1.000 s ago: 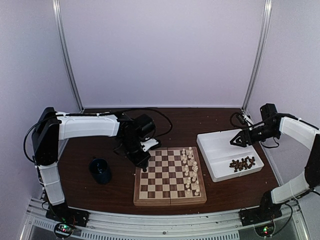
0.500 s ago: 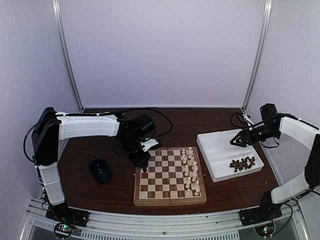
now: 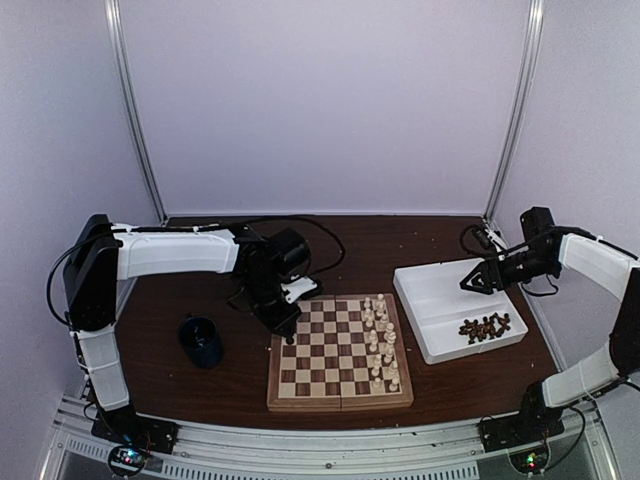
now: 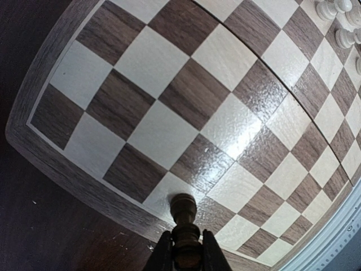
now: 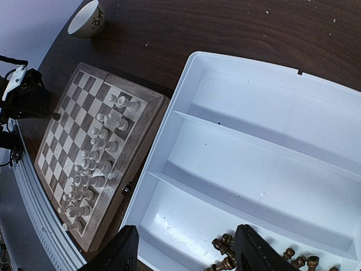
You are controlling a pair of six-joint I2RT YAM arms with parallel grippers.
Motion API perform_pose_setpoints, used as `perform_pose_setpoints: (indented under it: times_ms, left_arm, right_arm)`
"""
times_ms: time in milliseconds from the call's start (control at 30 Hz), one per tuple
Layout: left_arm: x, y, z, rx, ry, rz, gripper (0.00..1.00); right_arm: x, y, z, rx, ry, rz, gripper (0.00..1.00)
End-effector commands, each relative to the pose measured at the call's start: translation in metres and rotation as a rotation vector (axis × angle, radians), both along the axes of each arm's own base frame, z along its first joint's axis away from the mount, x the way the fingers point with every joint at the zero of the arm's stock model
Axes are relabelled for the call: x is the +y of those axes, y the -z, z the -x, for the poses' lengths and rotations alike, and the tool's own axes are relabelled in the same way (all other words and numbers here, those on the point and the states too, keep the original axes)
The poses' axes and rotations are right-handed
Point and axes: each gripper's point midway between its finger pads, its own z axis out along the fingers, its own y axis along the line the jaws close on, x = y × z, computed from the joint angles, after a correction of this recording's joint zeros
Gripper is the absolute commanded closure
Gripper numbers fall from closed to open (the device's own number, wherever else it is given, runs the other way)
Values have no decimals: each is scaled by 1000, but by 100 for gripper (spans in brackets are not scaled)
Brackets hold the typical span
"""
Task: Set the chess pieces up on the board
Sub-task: Place the queen at e8.
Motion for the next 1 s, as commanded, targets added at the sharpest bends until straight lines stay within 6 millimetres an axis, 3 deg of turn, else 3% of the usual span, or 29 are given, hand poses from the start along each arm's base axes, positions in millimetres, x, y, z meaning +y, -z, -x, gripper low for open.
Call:
perform_pose_setpoints:
  times_ms: [0,967]
  left_arm:
    - [-2,-17,-5,-40,0,44,94]
    - [2,-15,-2,-34,2,35,94]
  right_arm:
    - [1,-6,-2,-16,-6,-13,38]
    - [2,-4,-1,-9,-13,-22,37]
